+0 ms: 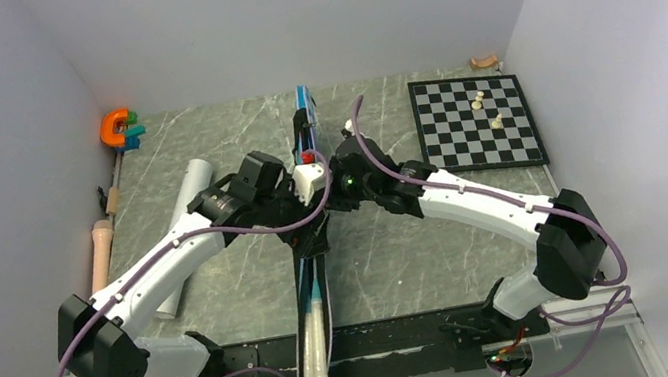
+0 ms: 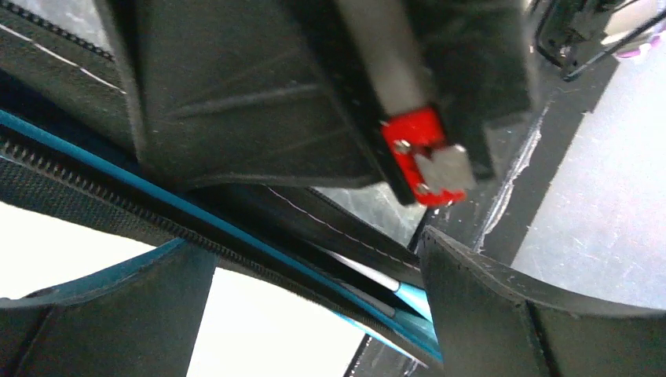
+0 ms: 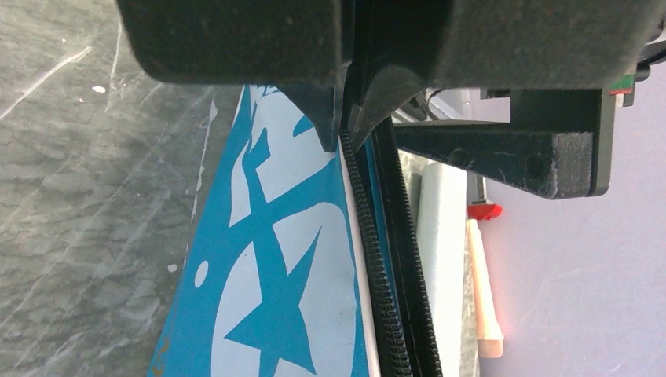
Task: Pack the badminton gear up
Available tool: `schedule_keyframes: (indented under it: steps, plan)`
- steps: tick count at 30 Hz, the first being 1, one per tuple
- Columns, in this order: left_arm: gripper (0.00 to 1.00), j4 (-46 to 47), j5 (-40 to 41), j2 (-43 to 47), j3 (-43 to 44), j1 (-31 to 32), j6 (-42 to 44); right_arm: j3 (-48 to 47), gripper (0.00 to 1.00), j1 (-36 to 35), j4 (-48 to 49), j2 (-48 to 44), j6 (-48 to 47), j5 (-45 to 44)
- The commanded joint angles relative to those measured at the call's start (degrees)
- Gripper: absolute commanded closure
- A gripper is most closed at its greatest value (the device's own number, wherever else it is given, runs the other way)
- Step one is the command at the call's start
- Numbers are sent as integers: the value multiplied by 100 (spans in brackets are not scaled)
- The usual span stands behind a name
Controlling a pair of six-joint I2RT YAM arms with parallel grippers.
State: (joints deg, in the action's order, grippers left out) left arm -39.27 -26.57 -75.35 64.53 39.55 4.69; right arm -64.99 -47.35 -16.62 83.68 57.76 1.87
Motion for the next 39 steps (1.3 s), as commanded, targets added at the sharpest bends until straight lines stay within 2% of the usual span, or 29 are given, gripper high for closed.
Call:
schedule_keyframes:
  steps: [1, 8, 12, 14, 17, 20, 26, 29, 31, 34, 39]
  plan:
    - [1, 305, 640, 54, -33, 59, -144, -429, 100, -146, 363, -150, 581, -450]
    - [3, 381, 895, -46, -97, 105, -38, -348, 100, -280, 315, -229, 706, -710]
    - [42, 390, 947, 147, -264, 100, 70, -97, 100, -173, 269, -459, 728, -772]
    - [58, 340, 1006, 244, -281, 102, 119, 52, 98, -56, 288, -603, 744, -740]
    - [81, 272, 1099, 330, -235, 100, 187, 333, 78, 133, 346, -828, 724, -612]
    - [100, 238, 1225, 367, -159, 104, 217, 567, 67, 330, 317, -1127, 610, -513]
    - [100, 188, 1299, 389, -69, 99, 276, 1042, 58, 1093, 264, -1952, 250, -149]
    - [100, 110, 1214, 390, 44, 102, 349, 984, 48, 1704, 267, -2060, -164, 381]
    - [100, 59, 1111, 389, 103, 101, 409, 913, 44, 2282, 603, -1910, -407, 1134]
    - [100, -4, 974, 404, 155, 104, 507, 659, 44, 2845, 1026, -1288, -772, 2258]
    - [100, -56, 966, 407, 139, 99, 631, 76, 45, 3205, 1932, -216, -896, 3849]
